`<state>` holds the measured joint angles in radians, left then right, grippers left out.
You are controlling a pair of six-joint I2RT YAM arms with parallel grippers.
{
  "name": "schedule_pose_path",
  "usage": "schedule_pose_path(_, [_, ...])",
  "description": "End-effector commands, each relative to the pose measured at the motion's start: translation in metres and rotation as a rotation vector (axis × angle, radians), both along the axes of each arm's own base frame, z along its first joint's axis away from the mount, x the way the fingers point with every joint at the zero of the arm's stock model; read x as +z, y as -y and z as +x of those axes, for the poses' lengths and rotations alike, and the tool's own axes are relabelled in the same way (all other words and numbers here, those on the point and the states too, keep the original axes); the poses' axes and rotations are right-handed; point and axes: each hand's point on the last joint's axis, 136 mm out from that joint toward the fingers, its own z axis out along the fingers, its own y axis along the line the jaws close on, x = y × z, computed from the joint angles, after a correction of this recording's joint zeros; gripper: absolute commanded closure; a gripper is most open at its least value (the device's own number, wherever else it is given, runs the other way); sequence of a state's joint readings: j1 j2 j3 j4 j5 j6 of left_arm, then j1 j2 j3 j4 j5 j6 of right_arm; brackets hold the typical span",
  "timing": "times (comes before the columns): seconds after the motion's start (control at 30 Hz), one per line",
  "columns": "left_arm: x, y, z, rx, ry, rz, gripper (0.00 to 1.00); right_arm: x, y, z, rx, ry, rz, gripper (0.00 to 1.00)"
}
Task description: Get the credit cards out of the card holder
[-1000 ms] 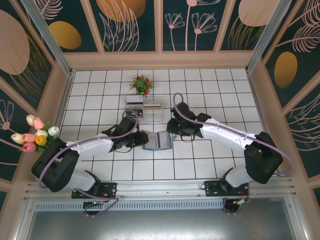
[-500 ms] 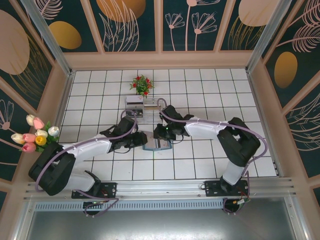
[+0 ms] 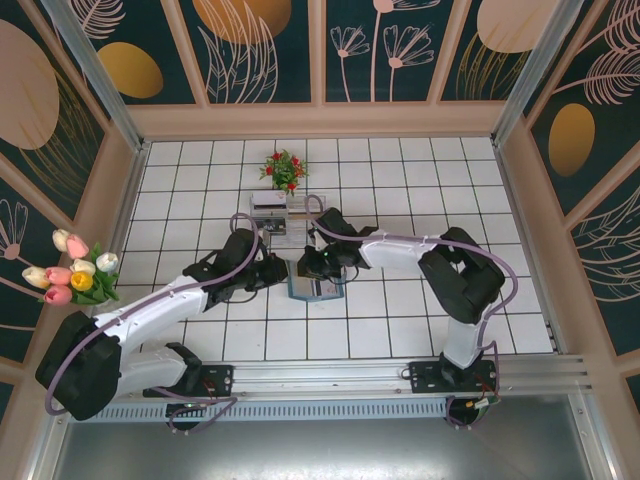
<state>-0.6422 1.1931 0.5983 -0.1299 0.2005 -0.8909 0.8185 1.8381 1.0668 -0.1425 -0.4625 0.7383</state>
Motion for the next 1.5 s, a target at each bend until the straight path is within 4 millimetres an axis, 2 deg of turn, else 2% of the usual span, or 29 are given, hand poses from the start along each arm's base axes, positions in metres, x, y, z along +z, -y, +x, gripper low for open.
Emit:
schedule_pose_path(0.0, [0.002,0.012,-0.002,-0.021,-0.019,-0.079,0.90,0.001,-0.008,0.000,0.019,-0.004,0.010,0.86])
schedule_pose_path(0.17, [-0.012,0.020,-0.002,-0.037,-0.062,-0.092,0.95,-0.003,-0.007,0.000,0.012,-0.009,-0.007,0.90])
schedule_pose_path(0.33, [-0.031,0.019,-0.002,-0.034,-0.096,-0.063,0.99,0.001,-0.006,0.002,-0.002,-0.003,-0.001,0.90])
schedule_pose_path(0.57, [-0.059,-0.006,-0.002,0.020,-0.107,0.090,0.99,0.015,0.003,0.008,-0.036,0.039,0.007,0.91])
schedule_pose_path(1.0, [-0.077,-0.004,-0.006,-0.005,-0.141,0.102,0.94,0.008,0.022,0.015,-0.045,0.042,-0.025,0.84])
schedule_pose_path(1.17, [-0.091,-0.013,-0.011,-0.009,-0.162,0.160,0.93,0.003,0.023,0.012,-0.004,0.026,-0.006,0.81])
schedule_pose_path(1.47, [-0.093,-0.016,-0.013,-0.010,-0.165,0.175,0.93,-0.013,0.022,0.007,0.052,0.000,-0.013,0.81])
